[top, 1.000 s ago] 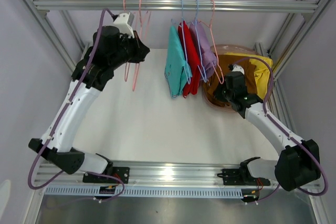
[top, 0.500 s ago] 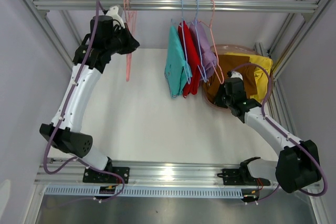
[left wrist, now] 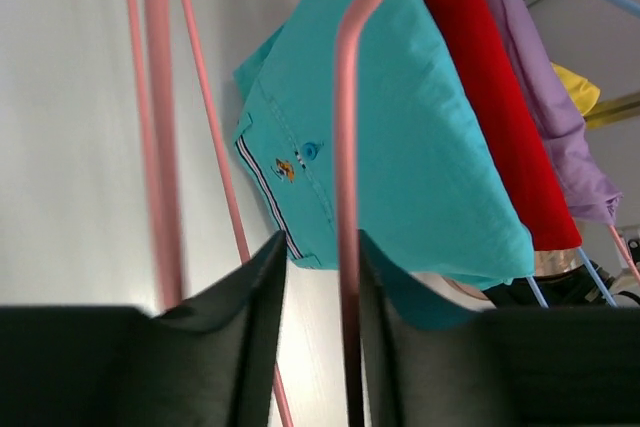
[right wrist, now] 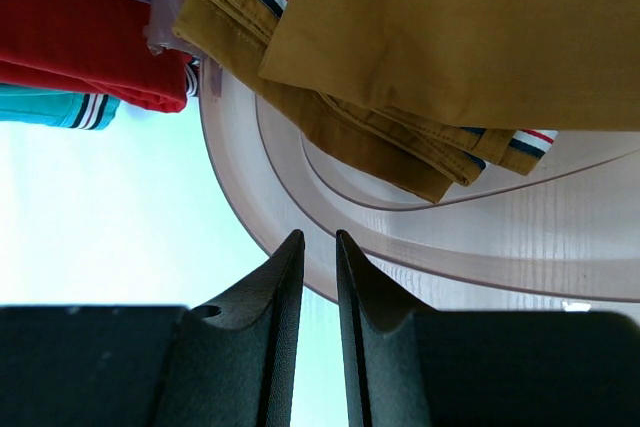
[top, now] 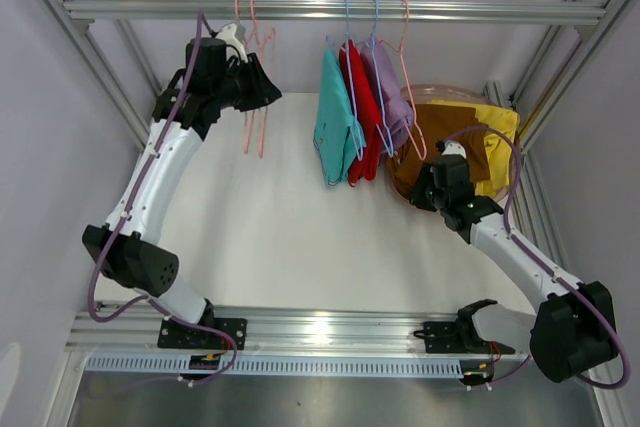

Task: Remove the trousers from the hanger
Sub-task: Place the hanger at the clothesline, then pick up the hanger from the clothesline.

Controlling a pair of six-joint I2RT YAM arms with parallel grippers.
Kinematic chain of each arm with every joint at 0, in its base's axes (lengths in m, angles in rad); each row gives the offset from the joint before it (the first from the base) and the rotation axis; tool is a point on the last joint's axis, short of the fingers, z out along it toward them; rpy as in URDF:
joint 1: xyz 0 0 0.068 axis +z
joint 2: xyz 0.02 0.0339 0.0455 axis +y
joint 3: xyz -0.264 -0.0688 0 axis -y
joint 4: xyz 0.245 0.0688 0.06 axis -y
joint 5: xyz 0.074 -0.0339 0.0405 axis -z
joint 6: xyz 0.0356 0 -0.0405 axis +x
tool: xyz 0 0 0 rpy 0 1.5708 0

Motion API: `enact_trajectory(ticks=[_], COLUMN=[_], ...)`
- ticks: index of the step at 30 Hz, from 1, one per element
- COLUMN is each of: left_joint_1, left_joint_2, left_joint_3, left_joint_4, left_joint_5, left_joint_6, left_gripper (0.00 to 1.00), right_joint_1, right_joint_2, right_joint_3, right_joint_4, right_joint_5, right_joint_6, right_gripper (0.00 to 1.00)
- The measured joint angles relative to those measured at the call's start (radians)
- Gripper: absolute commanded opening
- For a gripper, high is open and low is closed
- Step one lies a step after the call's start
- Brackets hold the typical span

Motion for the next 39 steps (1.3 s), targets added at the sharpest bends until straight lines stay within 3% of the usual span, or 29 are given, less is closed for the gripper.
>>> enact_trajectory(ticks=[6, 12, 18, 25, 33, 39], left_joint_1=[0.0, -0.008, -0.058, -0.092, -0.176, -0.212], left_joint_2=[-0.069, -0.162, -0.298, -0.41, -0.251, -0.068], left_joint_3=[-0.153, -0.184, -0.161, -0.134, -0.078, -0.002], left_joint_4=[0.024, 0.02, -0.008, 0.034, 0.103, 0.12], left_joint_5=[-0.003, -0.015, -0.049, 0.026, 0.099, 0.126], left_joint_6=[-0.013, -0.011, 0.002, 0.006, 0.005, -0.002], left_gripper=[0.47, 0.52, 0.59, 0.62, 0.63, 0.64], right_joint_1=[0.0, -0.019, -0.119, -0.237, -0.335, -0.342], right_joint_2=[-0.032, -0.006, 0.142, 0.359, 0.598, 0.612], right_joint_3=[0.0, 0.066, 0.235, 0.314, 0.353, 0.359], right_joint_4=[-0.004, -0.011, 0.024, 0.083, 0.106, 0.148], right_joint_5=[0.001, 0.013, -0.005, -0.082, -0.211, -0.259], right_joint_6=[-0.008, -0.012, -0.014, 0.011, 0.08, 0.092], right_gripper=[0.25, 0.24, 0.22, 0.22, 0.21, 0.23])
